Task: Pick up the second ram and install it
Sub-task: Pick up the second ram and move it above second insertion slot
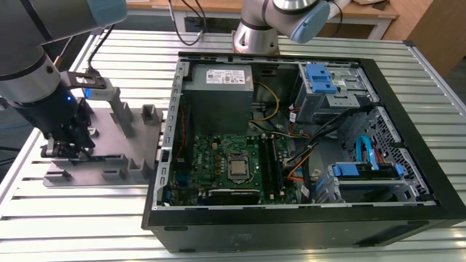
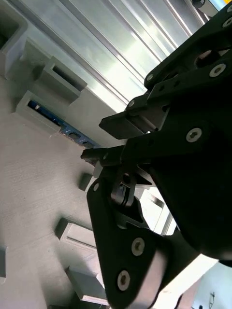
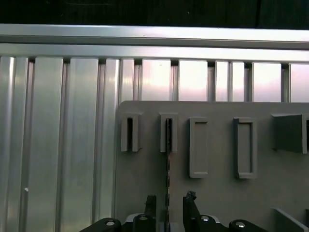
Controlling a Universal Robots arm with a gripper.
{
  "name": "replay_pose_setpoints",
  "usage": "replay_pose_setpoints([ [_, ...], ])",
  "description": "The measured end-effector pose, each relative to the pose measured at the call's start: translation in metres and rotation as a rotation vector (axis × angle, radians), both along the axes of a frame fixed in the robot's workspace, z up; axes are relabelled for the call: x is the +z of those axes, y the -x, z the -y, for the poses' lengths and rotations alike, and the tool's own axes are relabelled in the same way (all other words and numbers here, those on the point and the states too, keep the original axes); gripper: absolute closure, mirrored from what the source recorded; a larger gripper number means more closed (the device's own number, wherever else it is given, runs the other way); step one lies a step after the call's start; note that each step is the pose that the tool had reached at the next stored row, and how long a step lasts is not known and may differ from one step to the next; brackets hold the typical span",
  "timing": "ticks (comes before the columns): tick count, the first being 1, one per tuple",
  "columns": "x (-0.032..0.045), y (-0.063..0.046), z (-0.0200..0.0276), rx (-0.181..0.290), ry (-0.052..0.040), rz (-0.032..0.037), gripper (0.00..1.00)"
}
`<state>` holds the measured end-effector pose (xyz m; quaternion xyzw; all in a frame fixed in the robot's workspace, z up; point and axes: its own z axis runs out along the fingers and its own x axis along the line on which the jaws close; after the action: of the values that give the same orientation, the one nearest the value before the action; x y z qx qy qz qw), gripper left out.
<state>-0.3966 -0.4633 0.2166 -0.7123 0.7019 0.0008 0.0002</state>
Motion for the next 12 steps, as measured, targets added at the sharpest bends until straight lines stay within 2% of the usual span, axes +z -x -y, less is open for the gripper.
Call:
replay_pose_setpoints([
  [5,-0.0091,0.001,0.0035,0.018,-0.0047,0.0001,0.65],
  [9,-0.0164,0.001,0.0035,0.024,-0.0057,0.0000,0.65],
  [12,-0.0202,0.001,0.0036,0.027,-0.0140,-0.0001,0.65],
])
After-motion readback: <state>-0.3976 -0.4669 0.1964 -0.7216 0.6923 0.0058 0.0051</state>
